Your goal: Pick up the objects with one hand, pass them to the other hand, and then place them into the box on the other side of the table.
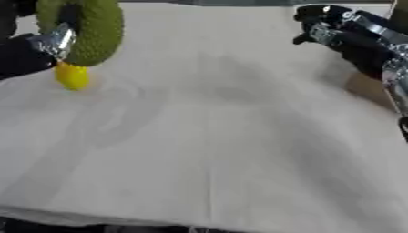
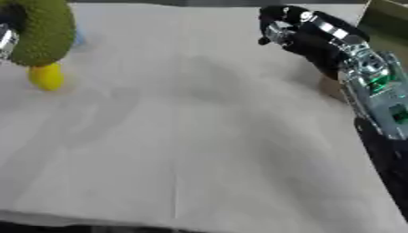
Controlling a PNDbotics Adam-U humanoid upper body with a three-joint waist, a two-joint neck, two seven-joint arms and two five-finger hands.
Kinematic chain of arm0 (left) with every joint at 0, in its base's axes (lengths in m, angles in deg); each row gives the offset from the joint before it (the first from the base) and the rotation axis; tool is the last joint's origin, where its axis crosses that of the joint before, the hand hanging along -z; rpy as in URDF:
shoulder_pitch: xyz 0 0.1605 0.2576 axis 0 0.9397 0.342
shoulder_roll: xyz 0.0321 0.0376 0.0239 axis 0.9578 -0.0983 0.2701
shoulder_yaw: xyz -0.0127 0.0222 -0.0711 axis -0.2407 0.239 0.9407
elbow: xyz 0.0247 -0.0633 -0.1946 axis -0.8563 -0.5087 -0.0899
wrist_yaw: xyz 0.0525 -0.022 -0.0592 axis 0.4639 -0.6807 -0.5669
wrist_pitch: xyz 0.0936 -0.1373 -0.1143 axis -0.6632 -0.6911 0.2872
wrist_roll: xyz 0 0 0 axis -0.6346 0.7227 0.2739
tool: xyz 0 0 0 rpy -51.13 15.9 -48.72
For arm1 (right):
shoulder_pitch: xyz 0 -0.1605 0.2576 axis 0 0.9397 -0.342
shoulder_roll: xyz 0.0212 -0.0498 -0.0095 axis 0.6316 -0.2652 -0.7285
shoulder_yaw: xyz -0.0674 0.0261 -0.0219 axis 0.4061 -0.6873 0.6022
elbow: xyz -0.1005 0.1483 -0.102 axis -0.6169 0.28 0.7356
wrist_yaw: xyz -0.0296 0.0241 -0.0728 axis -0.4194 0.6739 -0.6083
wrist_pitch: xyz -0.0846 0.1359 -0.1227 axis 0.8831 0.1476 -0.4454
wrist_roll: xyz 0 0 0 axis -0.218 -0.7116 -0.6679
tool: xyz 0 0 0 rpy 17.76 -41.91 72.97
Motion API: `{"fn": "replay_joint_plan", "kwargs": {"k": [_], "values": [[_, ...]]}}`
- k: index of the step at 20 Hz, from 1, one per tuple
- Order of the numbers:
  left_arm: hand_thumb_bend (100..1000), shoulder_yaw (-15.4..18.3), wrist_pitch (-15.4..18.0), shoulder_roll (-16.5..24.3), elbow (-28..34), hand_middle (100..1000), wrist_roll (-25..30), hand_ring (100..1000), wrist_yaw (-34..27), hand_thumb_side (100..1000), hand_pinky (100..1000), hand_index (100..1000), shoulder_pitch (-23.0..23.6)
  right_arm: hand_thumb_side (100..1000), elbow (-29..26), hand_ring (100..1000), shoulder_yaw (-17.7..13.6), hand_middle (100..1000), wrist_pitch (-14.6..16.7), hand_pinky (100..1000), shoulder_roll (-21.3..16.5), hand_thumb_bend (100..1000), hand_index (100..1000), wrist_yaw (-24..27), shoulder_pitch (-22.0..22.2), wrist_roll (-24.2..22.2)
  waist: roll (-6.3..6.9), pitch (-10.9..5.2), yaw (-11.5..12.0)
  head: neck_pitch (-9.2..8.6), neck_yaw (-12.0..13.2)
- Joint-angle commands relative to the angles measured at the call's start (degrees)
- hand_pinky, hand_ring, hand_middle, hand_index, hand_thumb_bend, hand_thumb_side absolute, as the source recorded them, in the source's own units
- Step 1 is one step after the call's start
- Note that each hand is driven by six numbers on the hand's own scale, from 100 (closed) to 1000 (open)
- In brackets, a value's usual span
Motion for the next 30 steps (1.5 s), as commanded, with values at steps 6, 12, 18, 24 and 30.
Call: {"fn": "replay_joint_plan", "kwargs": {"k": [6, 12, 18, 24, 30], "values": [[100, 0.96, 2.33, 1.27, 0.97, 433, -2.67, 475, -1.88, 317, 634, 446, -3.16, 425, 0.21, 765, -0.17, 917, 3.39, 970, 0.90, 100, 920, -1.85, -0.24, -1.97, -0.32, -1.65, 0.20, -0.13, -0.18], [100, 0.46, 1.94, 1.01, 0.97, 442, -2.44, 533, -2.90, 339, 716, 445, -4.49, 445, 1.06, 742, 0.10, 905, 5.64, 975, 3.86, 100, 936, 3.45, 0.40, -2.34, -0.16, -1.66, 0.16, -0.19, -0.35], [100, 0.36, 3.13, 0.09, 0.97, 429, -2.53, 503, -4.62, 359, 681, 443, -4.64, 474, 3.17, 745, 0.42, 914, 1.65, 978, 6.85, 190, 959, 16.71, 0.19, -2.58, -0.11, -1.56, 0.16, -0.13, -0.91], [100, 0.24, 3.46, -0.16, 0.97, 421, -2.22, 485, -5.20, 367, 649, 443, -4.61, 520, 2.68, 752, 1.16, 932, -1.40, 981, 7.28, 167, 972, 20.84, -0.46, -1.27, -0.31, -1.53, 0.32, -0.06, -1.00], [100, 0.29, 3.83, -0.04, 0.97, 423, -2.04, 488, -5.15, 362, 658, 443, -5.13, 485, 2.91, 750, 1.63, 928, -1.71, 979, 6.99, 170, 980, 18.89, -0.45, -1.22, -0.41, -1.62, 0.50, -0.04, -0.91]]}}
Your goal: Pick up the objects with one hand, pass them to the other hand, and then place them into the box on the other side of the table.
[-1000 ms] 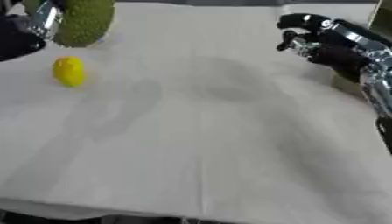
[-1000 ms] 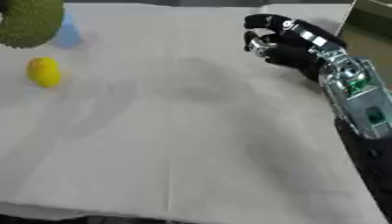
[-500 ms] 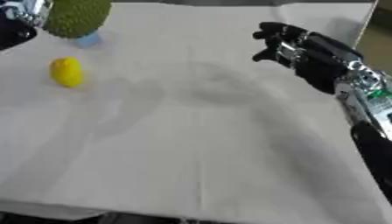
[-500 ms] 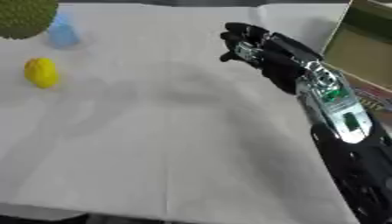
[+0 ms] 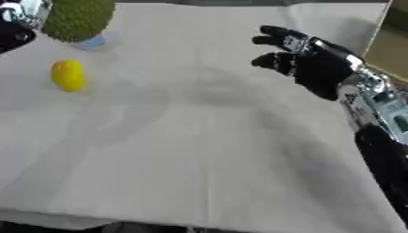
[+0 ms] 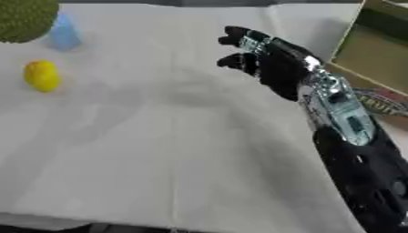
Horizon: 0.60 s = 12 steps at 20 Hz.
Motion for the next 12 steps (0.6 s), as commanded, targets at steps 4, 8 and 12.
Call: {"fn": "replay_joint_plan", "kwargs": {"k": [4, 8, 12], "values": [[100, 0.56, 0.29, 1.01, 0.97, 422, 0.35, 486, -0.41, 366, 652, 443, -0.96, 496, -0.41, 749, -0.02, 927, 0.07, 979, -0.70, 163, 976, -1.35, -1.14, 0.20, -0.48, -1.65, 0.07, -0.07, 0.00], [100, 1.05, 0.61, 0.99, 0.97, 418, -0.20, 484, -0.55, 375, 641, 443, -0.46, 502, -0.54, 749, -0.58, 927, 0.07, 979, -0.99, 164, 970, -1.42, -0.85, 1.09, -0.53, -1.65, 0.06, -0.02, 0.10], [100, 1.36, 1.13, 1.14, 0.97, 416, -0.26, 483, -0.55, 374, 637, 443, 0.10, 518, -0.85, 749, -0.82, 927, -0.14, 978, -1.40, 159, 970, -0.72, -0.59, 1.71, -0.57, -1.59, 0.09, -1.95, 0.21]]}}
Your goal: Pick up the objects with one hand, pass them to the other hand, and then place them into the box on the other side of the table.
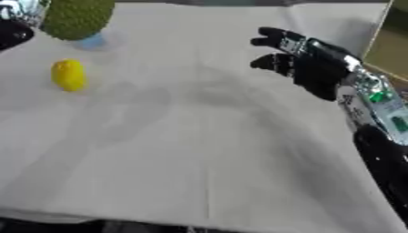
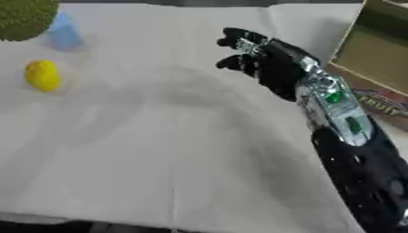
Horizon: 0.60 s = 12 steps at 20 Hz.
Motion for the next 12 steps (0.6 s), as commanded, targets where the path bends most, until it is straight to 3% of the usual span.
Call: {"fn": "replay_joint_plan", "kwargs": {"k": [1, 7, 12], "values": [[100, 1.28, 0.61, 1.12, 0.97, 411, 0.10, 479, -0.25, 376, 627, 442, -0.33, 519, -1.00, 749, -0.72, 926, -0.12, 978, -1.24, 158, 969, 0.57, -0.50, 0.58, -0.57, -1.55, 0.08, -2.66, 0.25], [100, 1.37, 1.81, 1.03, 0.97, 393, 1.47, 461, -1.76, 398, 610, 441, 0.16, 527, -1.90, 749, -0.90, 928, -0.27, 979, -1.40, 149, 968, 1.22, -0.42, 0.87, -0.54, -1.44, 0.02, -7.35, 0.13], [100, 2.73, 2.98, 1.23, 0.97, 389, 1.14, 445, -2.62, 397, 593, 441, 1.60, 535, -2.11, 751, -2.29, 929, -0.17, 980, -2.10, 123, 961, 1.19, 0.26, 2.49, -0.55, -1.38, 0.00, -8.92, -0.28]]}}
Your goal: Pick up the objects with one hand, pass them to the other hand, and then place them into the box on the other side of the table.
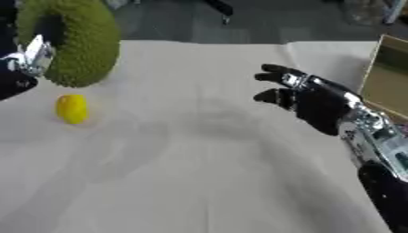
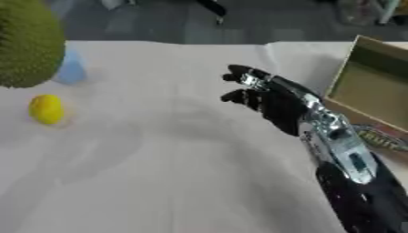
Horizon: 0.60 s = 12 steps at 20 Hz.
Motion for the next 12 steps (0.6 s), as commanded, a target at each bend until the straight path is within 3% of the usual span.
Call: {"fn": "replay_joint_plan", "kwargs": {"k": [1, 6, 12], "values": [[100, 1.81, 0.87, 1.30, 0.97, 387, 0.04, 440, -0.30, 398, 570, 441, 0.28, 573, -1.84, 753, -1.55, 930, 0.46, 980, -1.81, 100, 960, 0.10, -0.64, 1.46, -0.55, -1.39, 0.00, -1.21, -0.21], [100, 1.52, 2.48, 1.78, 0.97, 390, 5.13, 444, 0.71, 359, 572, 443, 1.42, 578, -4.34, 762, -2.66, 937, 2.60, 981, -3.64, 100, 958, -2.18, -1.99, 3.11, -0.56, -1.52, -0.11, -0.62, -0.29], [100, -0.05, 2.64, 2.47, 0.97, 398, 11.50, 454, 6.61, 277, 573, 445, 1.10, 576, -7.85, 781, -1.80, 939, 5.02, 988, -5.17, 100, 949, -8.15, -5.15, 0.62, -0.53, -1.65, -0.42, 0.50, -0.03]]}}
